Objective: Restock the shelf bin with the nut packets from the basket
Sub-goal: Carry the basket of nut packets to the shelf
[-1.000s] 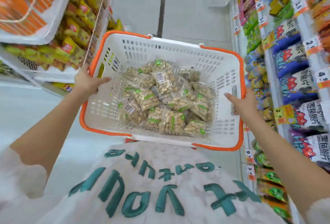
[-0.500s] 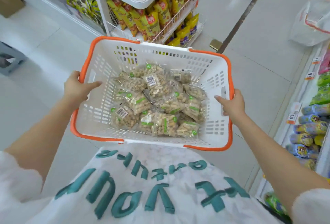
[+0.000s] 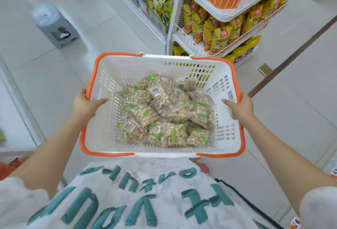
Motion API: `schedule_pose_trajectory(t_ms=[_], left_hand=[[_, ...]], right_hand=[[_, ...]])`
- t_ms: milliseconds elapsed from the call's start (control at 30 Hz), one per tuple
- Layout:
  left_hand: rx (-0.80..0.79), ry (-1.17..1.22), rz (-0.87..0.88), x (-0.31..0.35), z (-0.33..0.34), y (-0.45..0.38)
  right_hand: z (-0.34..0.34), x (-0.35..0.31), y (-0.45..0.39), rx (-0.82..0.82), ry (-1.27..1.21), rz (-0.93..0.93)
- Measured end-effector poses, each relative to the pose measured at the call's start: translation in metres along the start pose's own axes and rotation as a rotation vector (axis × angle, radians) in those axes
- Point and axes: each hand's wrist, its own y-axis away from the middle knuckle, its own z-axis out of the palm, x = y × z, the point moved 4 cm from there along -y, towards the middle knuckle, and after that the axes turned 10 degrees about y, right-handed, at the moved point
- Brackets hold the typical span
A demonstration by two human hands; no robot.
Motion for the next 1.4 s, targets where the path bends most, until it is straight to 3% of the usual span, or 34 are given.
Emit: schedule_pose_trajectory(t_ms=[400,833,1400], left_hand=[[0.136,0.034,-0.052,0.004,-0.084,-0.124],[0.308,0.082,-0.088,0.072,-0.168,-0.316],[0.277,0.063,-0.093,0.155,-0.274,-0.615]], right_hand=[[0.126,-0.146,-0.072,-0.133,0.043,-0.100],[0.254,-0.383,-0.184,-0.159,0.156,-0.271],[0.430,-0.639,-0.285,-0.178,0.130,-0.223]])
